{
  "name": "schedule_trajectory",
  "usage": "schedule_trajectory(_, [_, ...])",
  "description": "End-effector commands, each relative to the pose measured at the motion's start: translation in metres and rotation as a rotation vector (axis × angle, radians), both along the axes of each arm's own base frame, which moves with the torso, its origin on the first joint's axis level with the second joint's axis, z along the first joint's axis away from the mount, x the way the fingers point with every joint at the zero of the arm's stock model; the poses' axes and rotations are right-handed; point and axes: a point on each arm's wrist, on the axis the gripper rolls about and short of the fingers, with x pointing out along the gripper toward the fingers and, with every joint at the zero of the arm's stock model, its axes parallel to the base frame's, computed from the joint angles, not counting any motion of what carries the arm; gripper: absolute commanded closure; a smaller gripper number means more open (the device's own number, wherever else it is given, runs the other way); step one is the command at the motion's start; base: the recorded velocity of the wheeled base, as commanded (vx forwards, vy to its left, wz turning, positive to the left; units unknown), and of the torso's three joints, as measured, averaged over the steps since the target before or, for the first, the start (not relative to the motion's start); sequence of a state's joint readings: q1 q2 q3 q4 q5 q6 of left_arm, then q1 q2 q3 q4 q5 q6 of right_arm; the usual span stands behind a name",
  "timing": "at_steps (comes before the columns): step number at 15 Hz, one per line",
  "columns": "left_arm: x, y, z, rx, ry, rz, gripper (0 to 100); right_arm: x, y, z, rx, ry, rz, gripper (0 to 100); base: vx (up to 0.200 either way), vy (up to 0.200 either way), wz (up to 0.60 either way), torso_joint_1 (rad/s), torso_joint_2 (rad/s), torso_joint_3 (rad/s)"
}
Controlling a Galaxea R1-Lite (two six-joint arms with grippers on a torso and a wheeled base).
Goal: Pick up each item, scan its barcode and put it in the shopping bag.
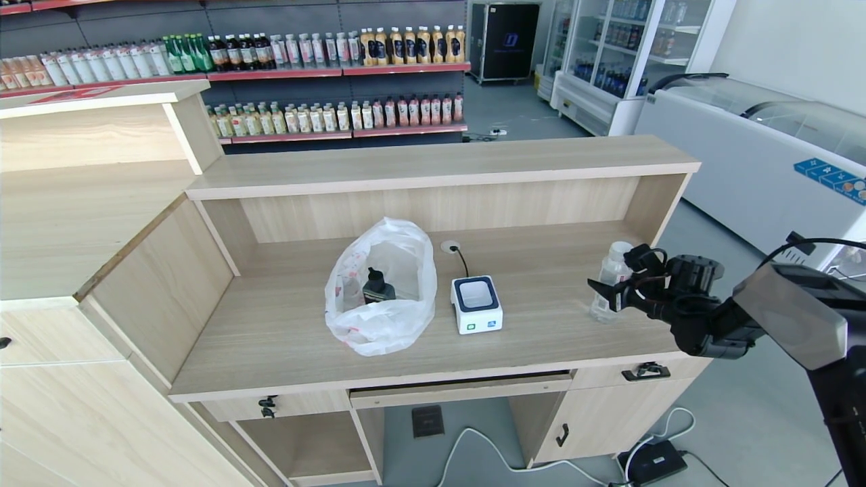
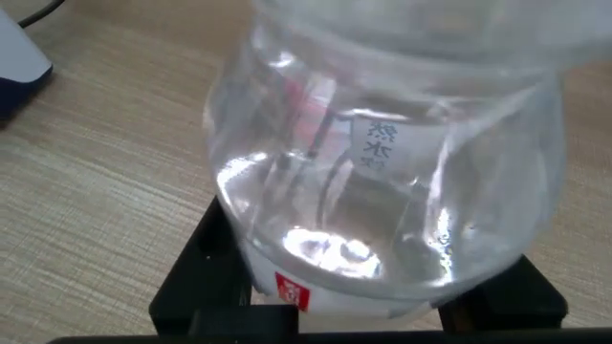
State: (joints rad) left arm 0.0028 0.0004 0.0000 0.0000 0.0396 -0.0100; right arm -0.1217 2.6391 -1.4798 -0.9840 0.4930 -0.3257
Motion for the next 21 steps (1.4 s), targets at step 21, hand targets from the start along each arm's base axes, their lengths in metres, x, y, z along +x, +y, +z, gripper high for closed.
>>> schedule_trajectory(21, [0.0, 0.0, 0.0, -0.001, 0.0, 0.001, 0, -0.266, 0.115, 0.305, 0.407, 0.09, 0.715, 100, 0.0, 0.0, 0.0, 0.0, 0.0, 0.0])
